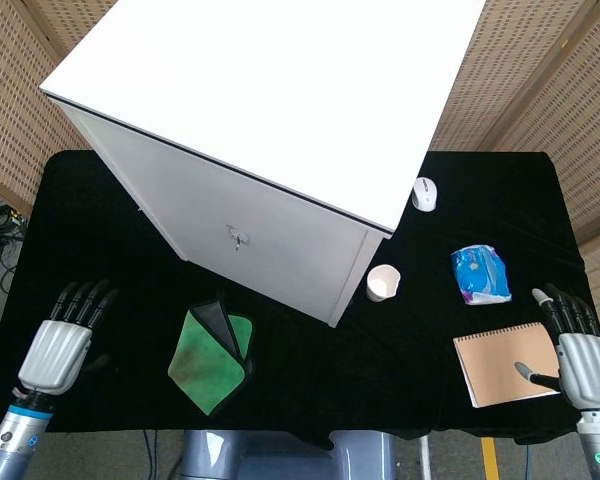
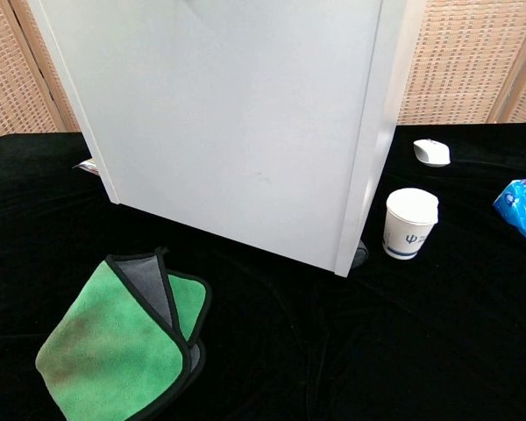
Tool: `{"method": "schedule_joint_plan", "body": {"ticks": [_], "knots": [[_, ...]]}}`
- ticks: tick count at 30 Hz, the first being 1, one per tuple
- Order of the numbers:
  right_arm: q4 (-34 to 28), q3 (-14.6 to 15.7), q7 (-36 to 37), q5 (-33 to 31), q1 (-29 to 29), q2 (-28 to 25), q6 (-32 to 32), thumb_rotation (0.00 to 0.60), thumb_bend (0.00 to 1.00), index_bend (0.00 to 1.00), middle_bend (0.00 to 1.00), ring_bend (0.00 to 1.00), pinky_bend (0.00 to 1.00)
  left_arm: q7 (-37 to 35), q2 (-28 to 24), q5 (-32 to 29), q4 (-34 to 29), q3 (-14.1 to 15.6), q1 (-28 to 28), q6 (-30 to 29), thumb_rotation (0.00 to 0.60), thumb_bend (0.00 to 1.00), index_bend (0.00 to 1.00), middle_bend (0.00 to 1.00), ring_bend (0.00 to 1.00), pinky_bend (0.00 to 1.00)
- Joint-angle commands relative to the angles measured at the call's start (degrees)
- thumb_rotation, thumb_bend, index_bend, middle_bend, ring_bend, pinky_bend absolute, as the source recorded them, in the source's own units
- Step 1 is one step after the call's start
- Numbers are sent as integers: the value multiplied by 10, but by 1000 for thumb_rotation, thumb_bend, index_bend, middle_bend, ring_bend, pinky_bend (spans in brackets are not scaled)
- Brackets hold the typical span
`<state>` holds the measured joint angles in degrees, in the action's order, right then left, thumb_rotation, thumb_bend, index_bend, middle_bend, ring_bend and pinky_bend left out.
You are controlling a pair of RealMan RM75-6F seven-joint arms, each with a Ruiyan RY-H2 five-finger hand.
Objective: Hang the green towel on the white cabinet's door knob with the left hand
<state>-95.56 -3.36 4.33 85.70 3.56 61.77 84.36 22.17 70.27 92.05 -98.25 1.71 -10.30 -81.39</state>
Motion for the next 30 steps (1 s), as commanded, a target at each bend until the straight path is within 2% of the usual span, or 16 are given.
{"method": "schedule_joint_plan", "body": {"ticks": [1, 2, 4, 8, 13, 19, 23, 27, 30], "knots": [[-1, 0, 0, 2, -1, -1, 2, 600, 66, 0, 0, 0, 0, 7, 13, -5, 7, 0, -8, 18, 600, 6, 23, 231, 123, 87], [-2, 1, 0, 2, -1, -1, 2, 600, 66, 0, 0, 0, 0, 6, 20, -6, 11, 0, -13, 26, 600, 11, 39, 375, 221, 168], [-3, 2, -2, 1, -1, -2, -1, 600, 66, 0, 0, 0, 0, 13, 44, -8, 35, -5, -34, 60, 600, 19, 101, 530, 350, 289], [-4, 1, 1, 1, -1, -3, 0, 600, 66, 0, 0, 0, 0, 32, 83, -12, 74, -18, -65, 99, 600, 28, 253, 672, 470, 401], [-3, -1, 7, -3, -2, -4, 0, 600, 66, 0, 0, 0, 0, 49, 127, -14, 118, -31, -100, 139, 600, 31, 276, 703, 497, 427], [-2, -2, 15, -2, -2, -7, 2, 600, 66, 0, 0, 0, 0, 85, 171, -23, 162, -41, -134, 174, 600, 35, 223, 704, 497, 427], [-1, -4, 23, -2, -3, -8, 5, 600, 66, 0, 0, 0, 0, 94, 165, -30, 152, -40, -146, 191, 600, 35, 148, 701, 497, 426], [0, -5, 28, -4, -2, -10, 2, 600, 66, 0, 0, 0, 0, 111, 127, -64, 117, -38, -157, 232, 600, 35, 29, 678, 480, 408], [1, -4, 26, 0, -2, -9, 4, 600, 66, 0, 0, 0, 0, 138, 110, -87, 101, -38, -165, 252, 600, 36, 0, 620, 421, 376]]}}
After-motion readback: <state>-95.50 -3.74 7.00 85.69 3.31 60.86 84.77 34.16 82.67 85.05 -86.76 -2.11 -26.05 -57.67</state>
